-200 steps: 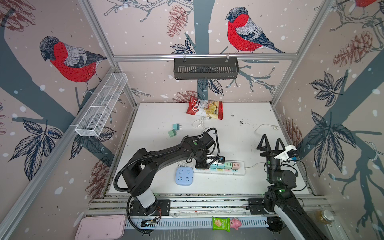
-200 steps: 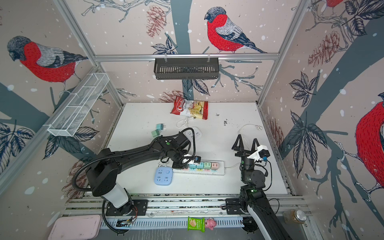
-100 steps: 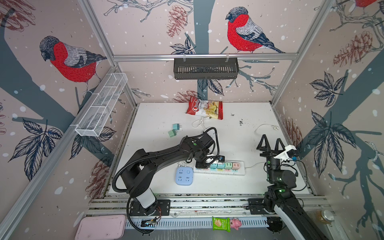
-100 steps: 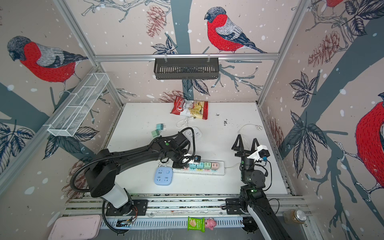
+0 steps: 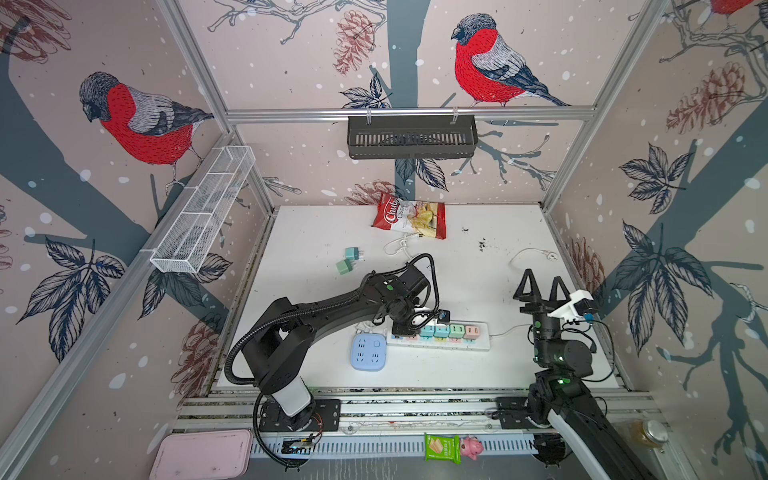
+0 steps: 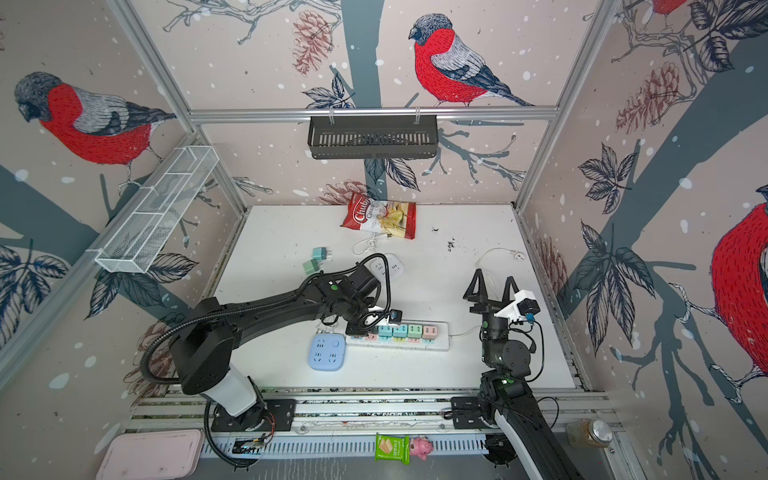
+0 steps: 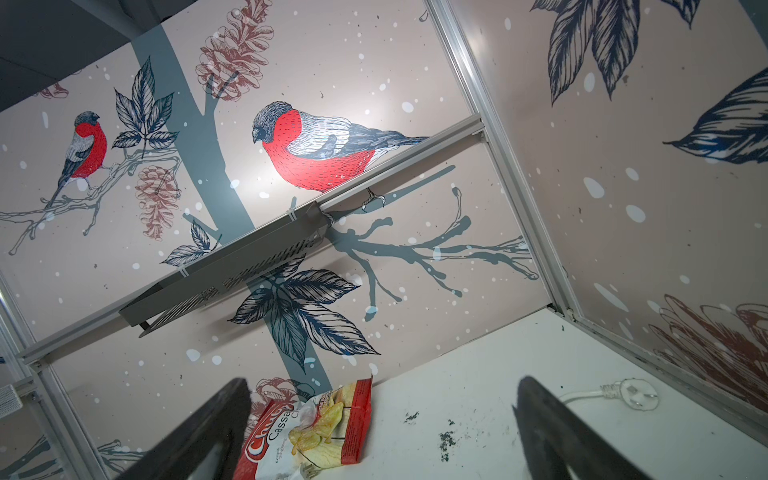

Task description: Insert the plug

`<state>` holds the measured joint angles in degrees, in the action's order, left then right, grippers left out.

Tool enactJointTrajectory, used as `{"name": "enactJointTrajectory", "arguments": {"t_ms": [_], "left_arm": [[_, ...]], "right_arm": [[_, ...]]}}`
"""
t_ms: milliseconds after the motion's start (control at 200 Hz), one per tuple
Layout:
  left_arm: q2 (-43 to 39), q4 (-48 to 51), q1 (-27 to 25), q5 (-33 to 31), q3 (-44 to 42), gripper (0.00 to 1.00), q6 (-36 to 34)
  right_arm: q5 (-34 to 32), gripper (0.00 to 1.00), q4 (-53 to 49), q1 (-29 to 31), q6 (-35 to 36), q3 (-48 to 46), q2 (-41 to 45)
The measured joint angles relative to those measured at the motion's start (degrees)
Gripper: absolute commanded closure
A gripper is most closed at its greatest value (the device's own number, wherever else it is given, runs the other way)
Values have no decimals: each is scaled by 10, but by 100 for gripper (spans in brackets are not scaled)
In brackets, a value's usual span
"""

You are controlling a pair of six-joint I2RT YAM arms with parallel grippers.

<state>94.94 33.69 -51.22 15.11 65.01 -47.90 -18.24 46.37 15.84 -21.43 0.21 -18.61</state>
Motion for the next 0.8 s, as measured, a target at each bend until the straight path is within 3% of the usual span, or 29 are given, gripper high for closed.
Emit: {"name": "enactJointTrajectory", "arguments": {"t_ms": [800], "left_arm": [[6,1,-11,-15,-3,100,14]], "right_arm": [[0,0,0,-5,-10,0,0]]}}
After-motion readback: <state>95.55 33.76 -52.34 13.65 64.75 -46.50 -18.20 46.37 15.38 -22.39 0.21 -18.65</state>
